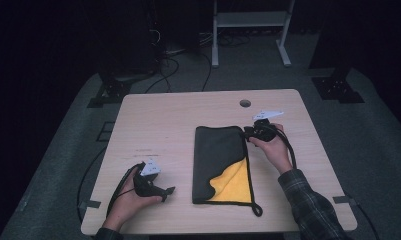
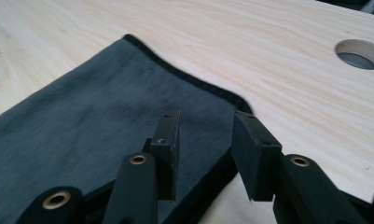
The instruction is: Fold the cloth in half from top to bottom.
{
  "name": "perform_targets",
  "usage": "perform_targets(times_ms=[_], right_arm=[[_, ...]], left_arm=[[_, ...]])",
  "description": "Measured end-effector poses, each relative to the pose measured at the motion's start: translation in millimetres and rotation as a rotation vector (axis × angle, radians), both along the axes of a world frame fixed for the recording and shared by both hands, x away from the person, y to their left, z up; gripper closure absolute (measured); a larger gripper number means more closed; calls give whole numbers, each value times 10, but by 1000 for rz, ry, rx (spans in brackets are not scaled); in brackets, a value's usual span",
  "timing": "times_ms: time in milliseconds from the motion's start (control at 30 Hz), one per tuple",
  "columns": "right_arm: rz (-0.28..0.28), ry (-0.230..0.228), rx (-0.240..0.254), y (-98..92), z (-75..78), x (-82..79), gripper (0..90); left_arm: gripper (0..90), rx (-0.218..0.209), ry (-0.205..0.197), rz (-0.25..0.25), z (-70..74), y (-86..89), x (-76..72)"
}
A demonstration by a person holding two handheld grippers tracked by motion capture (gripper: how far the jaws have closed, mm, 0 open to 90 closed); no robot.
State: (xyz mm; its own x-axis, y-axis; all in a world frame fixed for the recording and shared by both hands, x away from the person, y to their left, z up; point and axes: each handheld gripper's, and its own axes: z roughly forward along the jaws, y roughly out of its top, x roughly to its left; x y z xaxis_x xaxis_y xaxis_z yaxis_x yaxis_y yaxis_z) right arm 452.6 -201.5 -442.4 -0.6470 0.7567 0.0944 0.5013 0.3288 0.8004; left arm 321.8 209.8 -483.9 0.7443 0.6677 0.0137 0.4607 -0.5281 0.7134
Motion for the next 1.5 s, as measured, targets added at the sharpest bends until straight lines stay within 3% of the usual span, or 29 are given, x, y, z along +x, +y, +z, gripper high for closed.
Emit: perform_targets(times_ms=[333, 700, 900, 1100, 1367, 1500], right_arm=[[90, -6, 14, 84, 74, -383, 573], [227, 2, 40, 287, 94, -874, 545], [279, -1, 41, 398, 84, -1033, 540], [378, -11, 48, 604, 61, -1145, 521], [432, 0, 23, 770, -41, -1139, 523], [458, 2, -17, 872, -114, -1121, 589]], left_arm=[[0, 0, 0, 0, 0, 0, 0], [0, 0, 0, 0, 0, 0, 0], [0, 1, 1, 0, 1, 0, 0], [0, 1, 1, 0, 1, 1, 0], [0, 0, 0, 0, 0, 0, 0], [0, 0, 0, 0, 0, 0, 1]])
